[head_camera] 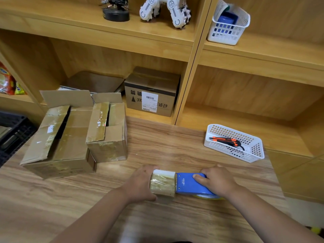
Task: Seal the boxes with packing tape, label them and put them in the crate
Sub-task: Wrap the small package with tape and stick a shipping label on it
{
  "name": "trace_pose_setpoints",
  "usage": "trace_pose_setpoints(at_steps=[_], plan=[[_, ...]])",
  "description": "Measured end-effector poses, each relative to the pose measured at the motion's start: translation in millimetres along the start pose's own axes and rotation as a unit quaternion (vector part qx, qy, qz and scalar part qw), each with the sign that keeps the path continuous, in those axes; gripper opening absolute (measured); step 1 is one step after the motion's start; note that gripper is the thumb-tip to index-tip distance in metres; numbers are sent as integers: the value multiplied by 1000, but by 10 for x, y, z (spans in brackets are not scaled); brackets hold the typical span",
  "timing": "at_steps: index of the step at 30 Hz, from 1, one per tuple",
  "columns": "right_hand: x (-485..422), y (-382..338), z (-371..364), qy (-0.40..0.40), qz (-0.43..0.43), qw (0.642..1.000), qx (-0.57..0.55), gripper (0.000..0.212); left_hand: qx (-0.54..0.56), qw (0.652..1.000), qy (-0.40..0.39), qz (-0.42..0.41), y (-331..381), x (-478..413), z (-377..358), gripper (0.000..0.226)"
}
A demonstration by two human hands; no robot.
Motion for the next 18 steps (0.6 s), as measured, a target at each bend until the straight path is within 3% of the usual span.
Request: trace_pose_setpoints(at_steps=[4, 8, 13, 16, 18], plan=[[10, 11, 3, 15, -10, 1000, 1, 50, -208, 975, 47, -59, 298, 1, -40, 101], [4, -107, 65, 47, 13, 999, 3, 51, -262, 961, 55, -74, 497, -47, -228, 101], [48, -18, 187, 86, 3, 991, -98, 48, -107, 991, 62, -42, 411, -77, -94, 93], [53, -11, 266, 106, 2, 976, -191, 44, 96, 995, -9, -9, 327, -49, -66, 96], [20, -73, 287, 99, 8, 976, -195, 44, 167, 984, -55, 8, 260, -30, -136, 98]])
Point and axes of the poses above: each hand's wrist, its own x-axis away from the middle knuckle, its own z-axis out of the back of the hand, y = z × x, the point moved 5 cm from there along -x, towards the middle knuckle, and after that the axes turned 11 degrees about z, right-handed, at the moved point
